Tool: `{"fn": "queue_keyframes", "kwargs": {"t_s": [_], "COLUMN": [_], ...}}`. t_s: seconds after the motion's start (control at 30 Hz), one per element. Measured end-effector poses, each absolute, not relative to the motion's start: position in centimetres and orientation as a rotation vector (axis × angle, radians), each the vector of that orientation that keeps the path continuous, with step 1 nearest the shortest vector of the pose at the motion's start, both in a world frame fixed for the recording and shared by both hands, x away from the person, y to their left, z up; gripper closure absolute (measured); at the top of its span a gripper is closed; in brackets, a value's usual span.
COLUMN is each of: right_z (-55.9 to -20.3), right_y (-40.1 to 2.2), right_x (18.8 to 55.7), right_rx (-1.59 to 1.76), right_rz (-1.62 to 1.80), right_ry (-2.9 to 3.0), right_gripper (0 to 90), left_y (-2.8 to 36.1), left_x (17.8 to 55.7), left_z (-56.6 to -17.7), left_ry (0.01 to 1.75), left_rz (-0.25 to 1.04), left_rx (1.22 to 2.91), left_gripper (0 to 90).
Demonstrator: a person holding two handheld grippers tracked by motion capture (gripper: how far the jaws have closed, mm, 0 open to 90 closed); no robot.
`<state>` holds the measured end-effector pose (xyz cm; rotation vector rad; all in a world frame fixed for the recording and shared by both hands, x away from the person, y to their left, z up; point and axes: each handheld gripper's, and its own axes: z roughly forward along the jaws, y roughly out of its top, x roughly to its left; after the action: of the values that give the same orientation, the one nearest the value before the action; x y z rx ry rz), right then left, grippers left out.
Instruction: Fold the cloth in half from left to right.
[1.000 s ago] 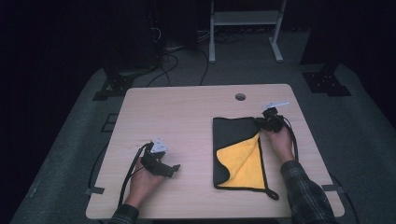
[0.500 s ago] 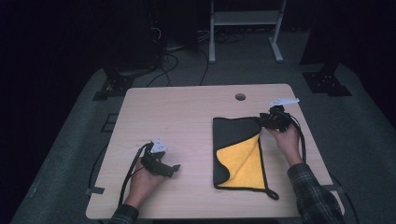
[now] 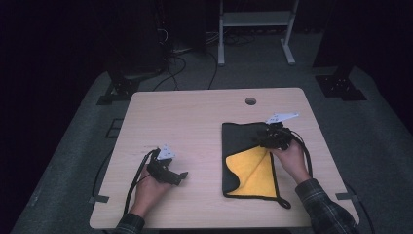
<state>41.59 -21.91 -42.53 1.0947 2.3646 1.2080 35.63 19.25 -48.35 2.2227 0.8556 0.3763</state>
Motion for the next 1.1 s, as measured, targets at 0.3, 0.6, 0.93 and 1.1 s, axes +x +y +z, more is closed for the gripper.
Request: {"fn": "queue_keyframes", "kwargs": {"t_s": [0.3,0.6,0.93,1.1], "right_z": [-43.1,-44.0,-46.4,-46.7], "right_y": [-18.5,-14.6,-12.5,-12.1], "right_x": [39.6,38.9,39.3,39.0], "right_rx": [0.991,0.899,0.869,0.83], "right_rz": [1.223,1.206,1.118,1.078], "right_ry": [2.469,2.547,2.614,2.619], "right_gripper": [43.3,39.3,39.2,42.5], "left_y": [19.2,19.2,19.2,19.2], "left_x": [35.6,35.6,35.6,35.6], "left_z": [-48.3,-48.3,-48.3,-48.4], "left_ry": [0.857,0.857,0.855,0.856], "left_rz": [0.376,0.376,0.378,0.378], "left_rx": [2.221,2.221,2.222,2.22], "left_gripper": [0.0,0.0,0.0,0.0]}}
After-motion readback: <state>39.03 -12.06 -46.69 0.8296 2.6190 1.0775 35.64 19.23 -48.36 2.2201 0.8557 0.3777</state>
